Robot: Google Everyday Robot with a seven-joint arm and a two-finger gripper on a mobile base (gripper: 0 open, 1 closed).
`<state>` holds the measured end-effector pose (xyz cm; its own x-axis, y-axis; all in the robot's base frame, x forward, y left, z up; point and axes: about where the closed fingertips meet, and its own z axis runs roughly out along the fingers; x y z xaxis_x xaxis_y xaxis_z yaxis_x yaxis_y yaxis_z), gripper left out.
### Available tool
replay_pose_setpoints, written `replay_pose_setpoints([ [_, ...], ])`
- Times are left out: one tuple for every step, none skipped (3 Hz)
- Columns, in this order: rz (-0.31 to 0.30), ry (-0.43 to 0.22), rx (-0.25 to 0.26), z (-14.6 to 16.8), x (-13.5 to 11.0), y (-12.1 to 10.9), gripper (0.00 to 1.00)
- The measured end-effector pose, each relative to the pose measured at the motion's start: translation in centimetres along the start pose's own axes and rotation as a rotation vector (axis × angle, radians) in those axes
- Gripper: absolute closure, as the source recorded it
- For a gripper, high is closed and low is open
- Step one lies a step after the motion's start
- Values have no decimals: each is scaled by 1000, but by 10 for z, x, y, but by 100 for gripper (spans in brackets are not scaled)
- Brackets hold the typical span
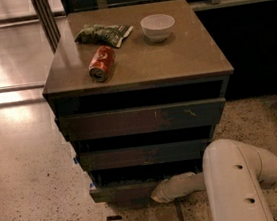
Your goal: Close bottom drawer
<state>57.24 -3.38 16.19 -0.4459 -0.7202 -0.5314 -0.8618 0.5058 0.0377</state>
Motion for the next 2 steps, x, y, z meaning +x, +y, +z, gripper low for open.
replay_pose_setpoints([
  [-15,10,53,-3,0,-14,100],
  [-19,77,96,-6,11,-9,100],
])
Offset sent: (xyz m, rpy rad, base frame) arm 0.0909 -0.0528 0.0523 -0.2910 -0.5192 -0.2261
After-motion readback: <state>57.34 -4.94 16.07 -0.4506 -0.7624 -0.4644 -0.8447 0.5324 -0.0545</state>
